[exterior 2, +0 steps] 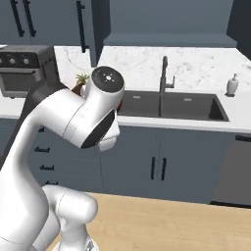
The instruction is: Pick up the bowls on the counter and stack them on top of one another in the open cabinet. Place the smaller bowl on top of the larger bowl.
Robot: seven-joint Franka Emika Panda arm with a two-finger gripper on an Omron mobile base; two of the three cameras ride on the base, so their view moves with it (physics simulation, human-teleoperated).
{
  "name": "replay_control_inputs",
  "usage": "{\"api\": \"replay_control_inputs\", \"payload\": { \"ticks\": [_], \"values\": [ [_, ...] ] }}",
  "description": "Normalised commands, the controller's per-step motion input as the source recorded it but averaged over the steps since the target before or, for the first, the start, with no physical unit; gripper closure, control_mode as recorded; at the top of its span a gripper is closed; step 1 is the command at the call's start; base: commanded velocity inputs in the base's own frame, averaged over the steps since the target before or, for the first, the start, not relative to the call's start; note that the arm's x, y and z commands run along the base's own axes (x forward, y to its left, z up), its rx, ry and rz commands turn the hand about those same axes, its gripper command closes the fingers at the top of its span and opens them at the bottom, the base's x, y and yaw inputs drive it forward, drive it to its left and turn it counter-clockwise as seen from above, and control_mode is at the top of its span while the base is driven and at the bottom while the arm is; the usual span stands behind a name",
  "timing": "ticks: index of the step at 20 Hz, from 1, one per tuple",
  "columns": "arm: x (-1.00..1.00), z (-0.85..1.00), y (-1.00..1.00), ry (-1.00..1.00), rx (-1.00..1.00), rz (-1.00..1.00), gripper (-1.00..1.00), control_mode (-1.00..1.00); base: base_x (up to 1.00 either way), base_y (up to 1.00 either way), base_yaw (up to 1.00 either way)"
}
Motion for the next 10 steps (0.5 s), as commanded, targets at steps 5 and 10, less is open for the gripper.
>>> {"api": "replay_control_inputs", "payload": {
  "ticks": [5,10],
  "values": [
    [0.00,0.00,0.00,0.00,0.00,0.00,1.00,1.00,0.46,-0.81,0.00],
    [0.00,0.00,0.00,0.00,0.00,0.00,1.00,1.00,0.86,-0.26,0.01]
  ]
}}
